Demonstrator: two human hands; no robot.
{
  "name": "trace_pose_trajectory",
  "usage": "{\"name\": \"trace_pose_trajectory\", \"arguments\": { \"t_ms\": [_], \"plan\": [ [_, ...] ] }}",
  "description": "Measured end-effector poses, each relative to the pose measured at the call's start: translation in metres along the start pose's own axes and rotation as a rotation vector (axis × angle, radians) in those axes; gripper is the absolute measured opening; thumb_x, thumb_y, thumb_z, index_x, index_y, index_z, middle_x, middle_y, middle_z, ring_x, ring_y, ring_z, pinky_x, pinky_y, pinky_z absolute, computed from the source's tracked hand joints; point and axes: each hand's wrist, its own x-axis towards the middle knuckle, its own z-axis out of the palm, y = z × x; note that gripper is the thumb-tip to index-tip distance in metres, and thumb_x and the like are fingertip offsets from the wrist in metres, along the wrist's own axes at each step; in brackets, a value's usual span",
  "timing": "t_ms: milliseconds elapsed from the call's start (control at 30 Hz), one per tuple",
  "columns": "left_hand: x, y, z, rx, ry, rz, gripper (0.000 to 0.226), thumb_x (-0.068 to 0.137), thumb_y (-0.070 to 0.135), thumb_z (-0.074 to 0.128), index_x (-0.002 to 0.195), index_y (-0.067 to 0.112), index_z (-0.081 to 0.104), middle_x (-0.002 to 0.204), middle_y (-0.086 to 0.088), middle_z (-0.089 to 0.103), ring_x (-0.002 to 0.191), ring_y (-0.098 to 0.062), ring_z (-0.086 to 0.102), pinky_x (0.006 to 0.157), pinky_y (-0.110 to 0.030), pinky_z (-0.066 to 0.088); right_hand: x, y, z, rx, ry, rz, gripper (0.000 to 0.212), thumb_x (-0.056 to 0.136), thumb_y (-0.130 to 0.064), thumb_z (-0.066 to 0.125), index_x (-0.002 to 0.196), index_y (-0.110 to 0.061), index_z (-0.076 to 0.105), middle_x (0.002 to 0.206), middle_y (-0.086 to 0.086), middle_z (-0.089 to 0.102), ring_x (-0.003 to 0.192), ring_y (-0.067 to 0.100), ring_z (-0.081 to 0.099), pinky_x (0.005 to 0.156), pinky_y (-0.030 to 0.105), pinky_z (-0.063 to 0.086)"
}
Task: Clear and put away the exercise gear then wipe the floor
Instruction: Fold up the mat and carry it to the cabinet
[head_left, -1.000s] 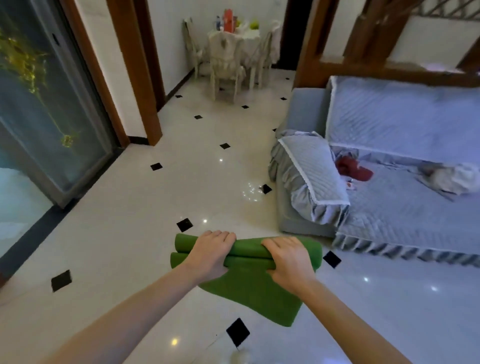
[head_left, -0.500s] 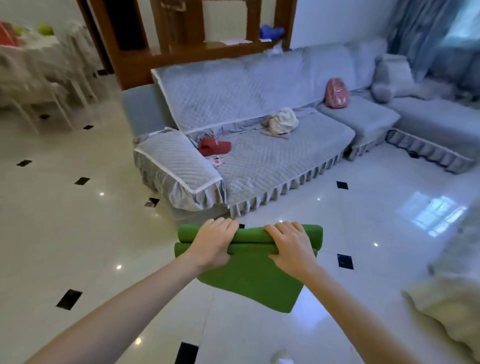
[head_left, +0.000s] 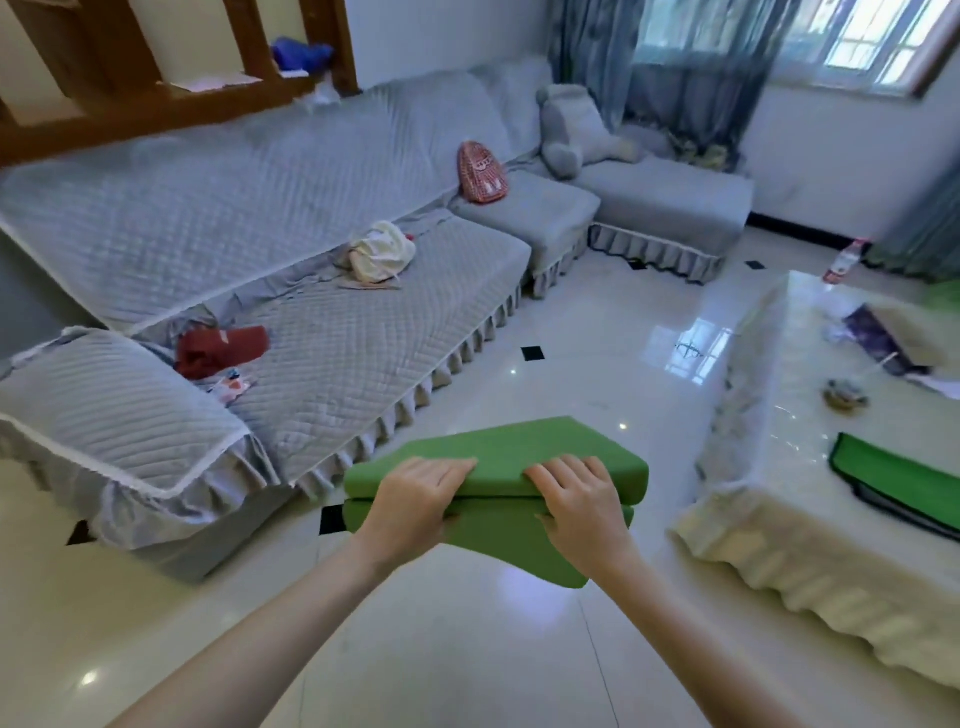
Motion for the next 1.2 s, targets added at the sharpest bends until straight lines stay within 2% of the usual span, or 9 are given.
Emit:
{"name": "trace_pose_trajectory", "arguments": {
  "t_ms": [133, 300, 467, 600, 700, 800, 933, 1100, 1200],
  "plan": [
    [0.056, -0.003, 0.026, -0.034, 0.06, 0.095, 0.055, 0.053, 0.013, 0.069, 0.108, 0.012, 0.067, 0.102, 0.003, 0.07, 0.091, -0.016, 0.067, 0.076, -0.025, 0.042, 0.007, 0.046, 0.011, -0.01, 0.094, 0.048, 0.049, 0.051, 0.003, 0.068, 0.094, -0.015, 0.053, 0.079, 0.0, 0.065, 0.071, 0.024, 0.061, 0.068, 0.031, 0.035],
    [0.118, -0.022, 0.069, -0.033, 0.228, 0.245, 0.042, 0.063, 0.01, 0.077, 0.104, 0.013, 0.071, 0.102, 0.002, 0.071, 0.091, -0.014, 0.068, 0.076, -0.024, 0.041, 0.017, 0.092, 0.039, -0.074, 0.227, 0.106, 0.017, 0.08, -0.002, 0.056, 0.088, -0.01, 0.068, 0.09, 0.001, 0.071, 0.08, 0.021, 0.065, 0.073, 0.03, 0.039],
    [0.19, -0.052, 0.109, -0.043, 0.359, 0.315, 0.033, 0.069, 0.01, 0.077, 0.102, 0.014, 0.073, 0.103, 0.003, 0.072, 0.092, -0.013, 0.068, 0.077, -0.025, 0.041, 0.053, 0.141, 0.076, -0.147, 0.334, 0.171, 0.033, 0.072, 0.008, 0.062, 0.095, -0.014, 0.059, 0.093, 0.0, 0.073, 0.086, 0.017, 0.064, 0.074, 0.029, 0.038],
    [0.265, -0.082, 0.126, -0.067, 0.394, 0.336, 0.029, 0.074, 0.008, 0.071, 0.102, 0.016, 0.073, 0.105, 0.004, 0.071, 0.094, -0.013, 0.068, 0.076, -0.026, 0.043, 0.1, 0.185, 0.1, -0.207, 0.376, 0.239, 0.027, 0.083, 0.006, 0.049, 0.096, -0.017, 0.057, 0.093, -0.003, 0.073, 0.087, 0.015, 0.063, 0.075, 0.028, 0.038],
    [0.323, -0.099, 0.135, -0.078, 0.412, 0.406, 0.024, 0.078, 0.009, 0.068, 0.101, 0.016, 0.073, 0.103, 0.004, 0.072, 0.092, -0.013, 0.068, 0.076, -0.025, 0.041, 0.13, 0.22, 0.112, -0.251, 0.394, 0.277, 0.03, 0.079, 0.008, 0.053, 0.096, -0.017, 0.057, 0.093, -0.003, 0.072, 0.087, 0.015, 0.063, 0.076, 0.029, 0.038],
    [0.376, -0.109, 0.146, -0.104, 0.403, 0.449, 0.026, 0.075, 0.01, 0.073, 0.1, 0.016, 0.073, 0.101, 0.005, 0.072, 0.09, -0.013, 0.068, 0.076, -0.025, 0.041, 0.154, 0.253, 0.118, -0.29, 0.383, 0.324, 0.039, 0.069, 0.011, 0.063, 0.097, -0.017, 0.058, 0.093, -0.003, 0.072, 0.089, 0.014, 0.06, 0.077, 0.029, 0.038],
    [0.433, -0.115, 0.168, -0.152, 0.365, 0.506, 0.03, 0.072, 0.009, 0.075, 0.101, 0.016, 0.072, 0.101, 0.005, 0.072, 0.091, -0.013, 0.067, 0.076, -0.025, 0.04, 0.172, 0.298, 0.128, -0.327, 0.354, 0.368, 0.038, 0.07, 0.009, 0.064, 0.098, -0.016, 0.058, 0.093, -0.002, 0.072, 0.09, 0.014, 0.058, 0.078, 0.029, 0.036],
    [0.509, -0.115, 0.202, -0.194, 0.255, 0.532, 0.04, 0.063, 0.002, 0.074, 0.102, 0.014, 0.07, 0.1, 0.003, 0.071, 0.09, -0.015, 0.066, 0.076, -0.026, 0.041, 0.19, 0.369, 0.145, -0.34, 0.298, 0.423, 0.023, 0.083, -0.001, 0.052, 0.099, -0.016, 0.057, 0.093, -0.001, 0.071, 0.084, 0.018, 0.063, 0.077, 0.03, 0.037],
    [0.564, -0.112, 0.226, -0.211, 0.159, 0.56, 0.052, 0.055, 0.005, 0.075, 0.105, 0.015, 0.064, 0.1, 0.003, 0.07, 0.089, -0.016, 0.064, 0.076, -0.027, 0.04, 0.201, 0.421, 0.155, -0.328, 0.26, 0.456, 0.024, 0.082, -0.002, 0.047, 0.1, -0.015, 0.056, 0.091, 0.001, 0.07, 0.084, 0.019, 0.06, 0.076, 0.031, 0.037]
  ]
}}
